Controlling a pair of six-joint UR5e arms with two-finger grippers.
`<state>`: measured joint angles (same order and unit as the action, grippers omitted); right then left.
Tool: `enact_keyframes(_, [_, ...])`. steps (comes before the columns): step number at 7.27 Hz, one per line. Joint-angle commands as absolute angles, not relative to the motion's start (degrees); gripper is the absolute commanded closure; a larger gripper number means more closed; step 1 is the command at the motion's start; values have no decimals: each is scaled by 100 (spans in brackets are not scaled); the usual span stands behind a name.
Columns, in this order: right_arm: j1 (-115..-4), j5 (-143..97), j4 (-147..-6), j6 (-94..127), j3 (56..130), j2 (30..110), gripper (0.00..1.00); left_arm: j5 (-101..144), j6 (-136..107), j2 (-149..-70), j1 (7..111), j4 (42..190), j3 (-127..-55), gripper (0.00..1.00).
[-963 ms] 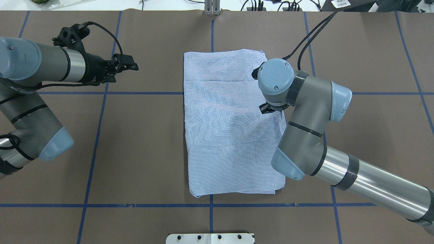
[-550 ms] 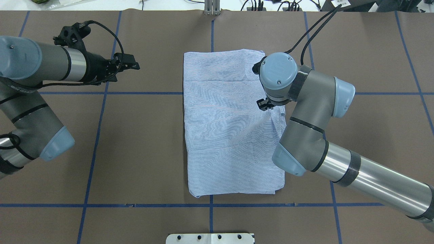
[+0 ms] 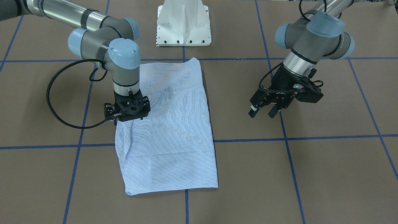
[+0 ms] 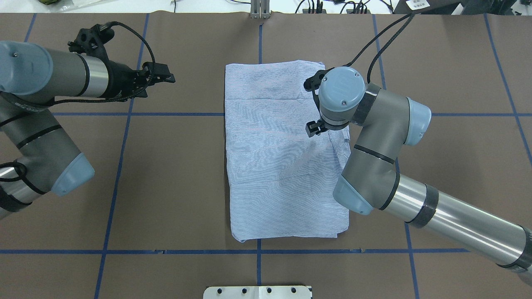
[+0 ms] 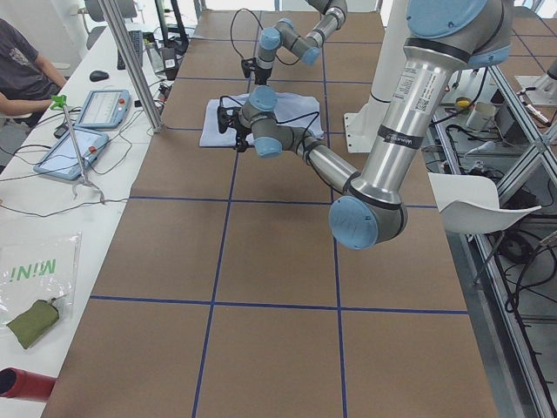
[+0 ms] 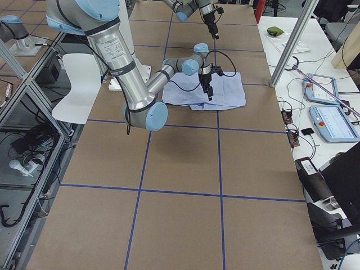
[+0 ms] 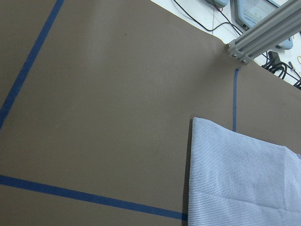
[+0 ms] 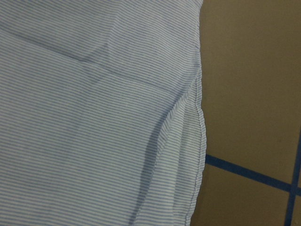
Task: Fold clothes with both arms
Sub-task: 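Move the right gripper to the shirt's side edge nearest it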
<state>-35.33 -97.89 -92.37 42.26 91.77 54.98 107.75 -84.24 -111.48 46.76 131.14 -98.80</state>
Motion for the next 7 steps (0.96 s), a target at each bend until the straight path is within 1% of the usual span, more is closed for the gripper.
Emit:
enact_keyframes(1, [-3498,-9922,-9193,4201,9035,5519,0,10775,-8420,-11232,4676,13087,-9896,0])
enact_keyframes(7, [-3761,-10186,-9220,4105,9088,5879,0,10775,-8464,-11338,4676,13060,-9905,0])
